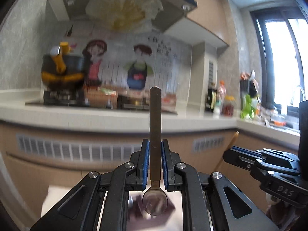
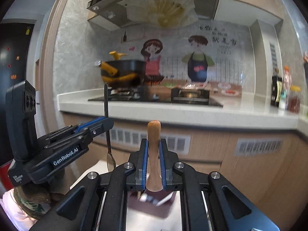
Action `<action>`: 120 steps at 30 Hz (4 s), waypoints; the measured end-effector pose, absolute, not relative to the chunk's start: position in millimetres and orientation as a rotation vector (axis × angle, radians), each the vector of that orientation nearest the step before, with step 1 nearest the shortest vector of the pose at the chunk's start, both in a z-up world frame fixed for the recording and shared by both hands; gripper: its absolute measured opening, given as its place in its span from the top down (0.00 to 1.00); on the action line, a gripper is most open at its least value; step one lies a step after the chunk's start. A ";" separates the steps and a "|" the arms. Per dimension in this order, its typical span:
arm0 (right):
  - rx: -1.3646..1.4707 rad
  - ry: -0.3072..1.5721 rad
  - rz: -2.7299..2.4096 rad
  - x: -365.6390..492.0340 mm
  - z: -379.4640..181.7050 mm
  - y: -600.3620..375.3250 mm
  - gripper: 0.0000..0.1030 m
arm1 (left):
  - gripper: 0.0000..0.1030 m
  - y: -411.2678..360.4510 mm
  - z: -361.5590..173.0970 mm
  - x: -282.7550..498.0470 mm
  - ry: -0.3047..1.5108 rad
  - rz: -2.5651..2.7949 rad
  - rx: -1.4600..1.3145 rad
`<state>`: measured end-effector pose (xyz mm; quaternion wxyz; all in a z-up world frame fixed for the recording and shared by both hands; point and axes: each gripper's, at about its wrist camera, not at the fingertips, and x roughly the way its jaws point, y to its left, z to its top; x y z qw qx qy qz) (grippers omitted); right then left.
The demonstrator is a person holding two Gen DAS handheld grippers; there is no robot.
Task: Organize utensils
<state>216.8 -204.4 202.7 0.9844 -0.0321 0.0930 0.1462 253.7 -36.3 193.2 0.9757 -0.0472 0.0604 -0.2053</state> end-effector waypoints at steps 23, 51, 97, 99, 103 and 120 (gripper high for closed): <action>-0.014 0.633 0.305 366.9 55.1 -192.6 0.89 | 0.86 -32.0 43.5 389.1 0.510 -0.381 -0.151; -0.227 0.746 0.086 251.5 -37.6 -188.1 0.01 | 0.28 20.0 7.2 283.3 0.685 -0.203 -0.138; 0.019 0.834 0.159 186.5 -65.2 -239.1 0.46 | 0.93 4.5 -78.9 178.7 0.935 -0.213 0.056; 0.018 0.832 0.155 184.5 -64.6 -241.4 0.43 | 0.93 4.7 -71.1 174.5 0.911 -0.212 0.060; 0.012 0.849 0.169 179.0 -66.8 -239.3 0.26 | 0.93 5.8 -57.9 169.5 0.872 -0.208 0.071; -0.129 0.866 0.186 174.5 -88.7 -196.2 0.70 | 0.42 30.1 -87.6 161.8 0.947 -0.224 -0.110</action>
